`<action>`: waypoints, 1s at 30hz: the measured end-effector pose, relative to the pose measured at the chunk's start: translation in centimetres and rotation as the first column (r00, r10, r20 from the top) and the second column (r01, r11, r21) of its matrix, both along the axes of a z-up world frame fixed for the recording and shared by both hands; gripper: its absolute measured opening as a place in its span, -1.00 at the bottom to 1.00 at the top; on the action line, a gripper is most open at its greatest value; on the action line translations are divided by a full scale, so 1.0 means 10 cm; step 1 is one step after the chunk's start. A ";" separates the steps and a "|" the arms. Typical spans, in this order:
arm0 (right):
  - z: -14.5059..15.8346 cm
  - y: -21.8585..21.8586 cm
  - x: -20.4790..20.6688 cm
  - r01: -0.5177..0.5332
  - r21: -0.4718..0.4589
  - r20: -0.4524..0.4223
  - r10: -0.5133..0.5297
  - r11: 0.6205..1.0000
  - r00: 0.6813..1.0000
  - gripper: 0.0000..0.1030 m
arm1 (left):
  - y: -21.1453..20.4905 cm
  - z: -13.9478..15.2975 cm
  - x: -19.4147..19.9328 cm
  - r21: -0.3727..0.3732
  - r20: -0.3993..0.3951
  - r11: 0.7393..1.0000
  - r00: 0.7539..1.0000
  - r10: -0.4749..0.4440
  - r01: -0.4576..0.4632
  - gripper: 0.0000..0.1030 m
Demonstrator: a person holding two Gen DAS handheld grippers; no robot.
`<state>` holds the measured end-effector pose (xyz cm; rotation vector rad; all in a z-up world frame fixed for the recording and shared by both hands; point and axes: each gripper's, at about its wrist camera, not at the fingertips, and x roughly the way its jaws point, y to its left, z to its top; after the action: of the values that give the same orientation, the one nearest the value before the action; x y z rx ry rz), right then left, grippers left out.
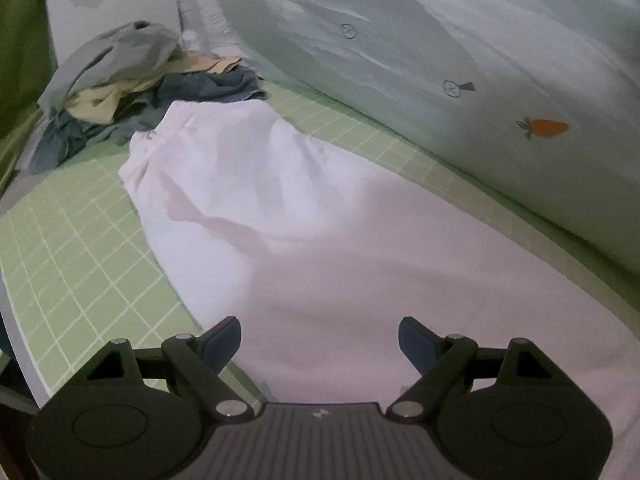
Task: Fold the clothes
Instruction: 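Smooth the folded shirt flat with both open grippers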
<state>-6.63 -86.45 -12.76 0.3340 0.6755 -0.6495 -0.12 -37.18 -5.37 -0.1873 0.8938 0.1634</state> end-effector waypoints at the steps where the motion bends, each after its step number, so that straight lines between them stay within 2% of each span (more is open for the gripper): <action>1: -0.02 0.16 -0.09 -0.021 0.001 -0.005 0.021 1.000 1.000 0.72 | 0.01 -0.01 0.01 -0.009 -0.001 1.000 1.000 0.001 -0.001 0.68; 4: -0.16 0.62 -0.29 -0.125 0.037 -0.053 0.127 0.991 0.991 0.75 | 0.02 -0.03 -0.01 -0.028 0.005 0.999 1.000 -0.024 0.024 0.68; 6: -0.27 0.86 -0.38 -0.155 0.053 -0.112 0.160 0.986 0.981 0.76 | 0.04 -0.01 -0.07 -0.029 0.027 0.998 0.998 -0.052 0.053 0.68; 9: -0.27 1.14 -0.55 -0.184 0.073 -0.120 0.192 0.980 0.974 0.77 | 0.12 -0.02 -0.19 -0.029 0.041 0.995 0.995 -0.090 0.091 0.69; 12: -0.19 1.34 -0.63 -0.183 0.056 -0.128 0.189 0.982 0.974 0.98 | 0.26 -0.05 -0.26 -0.036 0.013 0.994 0.994 -0.105 0.106 0.69; 14: -0.13 1.47 -0.68 -0.181 0.043 -0.133 0.185 0.983 0.974 0.99 | 0.40 -0.03 -0.27 -0.047 0.005 0.994 0.995 -0.098 0.098 0.69; 22: -0.08 1.98 -0.55 -0.095 0.082 -0.136 0.105 0.992 0.985 0.97 | 1.23 0.14 -0.04 -0.045 0.034 0.995 0.995 -0.092 0.094 0.70; 30: 0.06 2.76 -0.12 -0.089 0.083 -0.100 0.097 0.993 0.990 0.98 | 2.27 0.01 0.46 -0.087 0.028 0.996 0.999 -0.029 0.031 0.71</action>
<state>-7.82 -58.81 -12.15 0.3406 0.8133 -0.5548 4.48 -14.43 -5.31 -0.2567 0.8772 0.0938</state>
